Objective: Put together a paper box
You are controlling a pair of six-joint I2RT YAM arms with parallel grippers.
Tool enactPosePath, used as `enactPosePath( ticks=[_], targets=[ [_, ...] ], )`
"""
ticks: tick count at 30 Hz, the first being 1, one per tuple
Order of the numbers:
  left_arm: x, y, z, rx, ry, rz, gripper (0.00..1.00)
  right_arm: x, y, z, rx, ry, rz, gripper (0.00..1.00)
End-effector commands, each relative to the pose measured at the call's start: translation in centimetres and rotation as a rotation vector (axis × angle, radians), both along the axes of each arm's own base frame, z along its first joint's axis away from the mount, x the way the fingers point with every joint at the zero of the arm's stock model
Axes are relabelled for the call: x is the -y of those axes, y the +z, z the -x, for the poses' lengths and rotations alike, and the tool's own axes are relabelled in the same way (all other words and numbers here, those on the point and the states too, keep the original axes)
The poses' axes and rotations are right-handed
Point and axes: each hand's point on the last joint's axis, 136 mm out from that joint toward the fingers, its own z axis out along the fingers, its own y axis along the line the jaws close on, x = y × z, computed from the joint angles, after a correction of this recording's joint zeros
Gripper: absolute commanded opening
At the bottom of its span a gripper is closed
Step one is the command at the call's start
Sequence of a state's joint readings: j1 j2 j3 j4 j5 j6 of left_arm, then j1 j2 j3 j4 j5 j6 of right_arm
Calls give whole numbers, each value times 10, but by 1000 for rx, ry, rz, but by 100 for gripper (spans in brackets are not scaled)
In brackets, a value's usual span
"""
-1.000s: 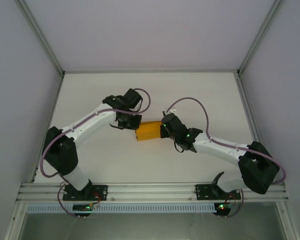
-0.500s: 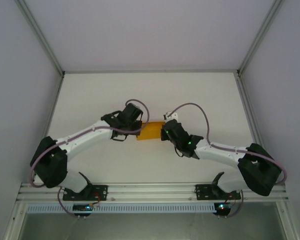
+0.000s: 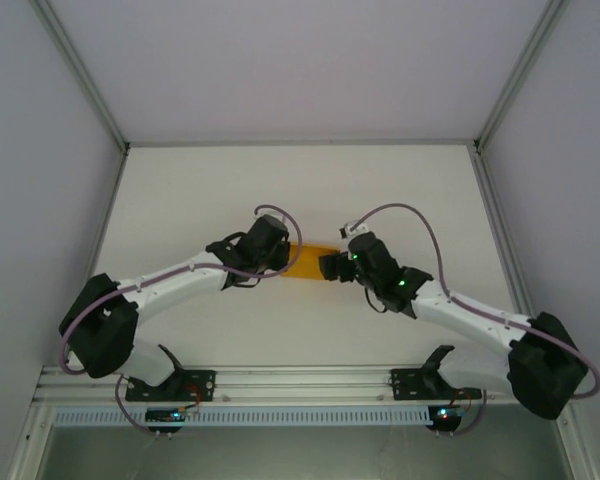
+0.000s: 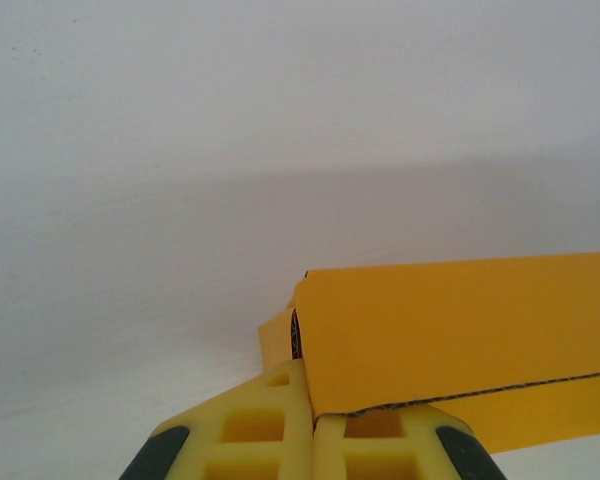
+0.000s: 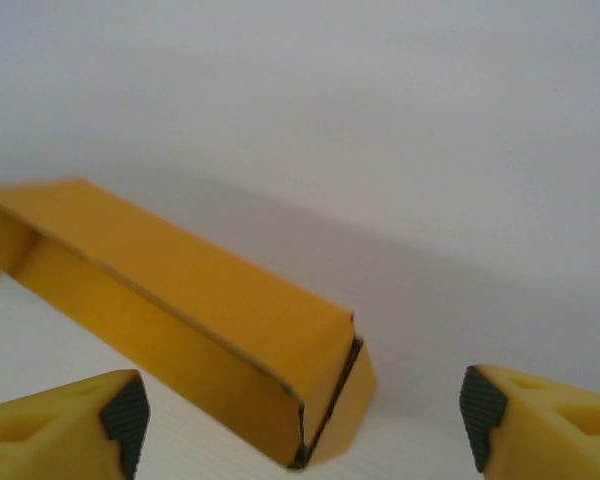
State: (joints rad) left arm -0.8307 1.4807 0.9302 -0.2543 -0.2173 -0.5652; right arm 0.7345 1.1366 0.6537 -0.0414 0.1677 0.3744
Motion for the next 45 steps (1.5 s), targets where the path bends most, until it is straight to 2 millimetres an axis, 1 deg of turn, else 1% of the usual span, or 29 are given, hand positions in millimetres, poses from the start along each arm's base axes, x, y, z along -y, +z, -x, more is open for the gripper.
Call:
enactPosePath(
  ticks=[1,2,4,7,9,12,15,16,18,20,21,22,23,28,32,33,34,35,36,37,41,43,45],
  targets=[
    [-34,-81,71,-326,-96,-209,0,0,30,-4,-18,16,-126,90],
    [-33,-79,70,-317,-97,-211,0,2,33,-8,-21,13,-138,92],
    [-32,-76,69,-306,-100,-210,0,7,31,-15,-37,-11,-134,92],
    [-31,-73,67,-302,-99,-217,0,7,16,-19,-95,-20,-105,92],
    [-32,-71,65,-299,-95,-228,0,8,-1,-17,-143,-27,-83,92],
    [-32,-69,62,-291,-94,-241,0,20,-30,-14,-198,-80,-36,91],
    [-28,-64,61,-286,-114,-231,0,30,-58,-6,-236,-124,-35,92],
    [-26,-61,61,-281,-123,-227,2,33,-68,-2,-251,-133,-35,91],
    [-23,-53,60,-267,-144,-216,12,36,-81,4,-271,-141,-34,90],
    [-18,-40,58,-242,-168,-196,21,40,-87,5,-268,-165,-31,89],
    [-15,-32,58,-231,-190,-181,29,41,-89,7,-275,-169,-38,88],
    [-11,-22,58,-214,-216,-164,36,41,-90,9,-281,-172,-44,88],
    [-7,-11,57,-193,-238,-144,41,42,-91,9,-283,-182,-47,87],
    [-1,35,61,-133,-336,-85,68,44,-92,8,-282,-202,-54,80],
    [3,56,59,-115,-345,6,91,42,-96,8,-294,-199,-56,76],
    [3,59,56,-115,-332,30,97,42,-98,8,-298,-203,-55,76],
    [1,61,51,-115,-303,49,100,41,-98,8,-301,-201,-57,75],
    [-1,61,45,-119,-273,70,100,40,-99,8,-302,-197,-56,75],
    [-10,51,47,-177,-242,63,100,40,-100,9,-304,-200,-57,74],
    [0,60,32,-130,-233,131,100,40,-100,9,-305,-198,-57,72],
    [6,44,17,-186,-212,224,99,40,-101,9,-310,-200,-53,69],
    [6,30,12,-229,-194,257,94,41,-103,9,-315,-202,-50,69],
    [5,17,9,-278,-176,316,82,40,-104,9,-318,-203,-50,69]
  ],
)
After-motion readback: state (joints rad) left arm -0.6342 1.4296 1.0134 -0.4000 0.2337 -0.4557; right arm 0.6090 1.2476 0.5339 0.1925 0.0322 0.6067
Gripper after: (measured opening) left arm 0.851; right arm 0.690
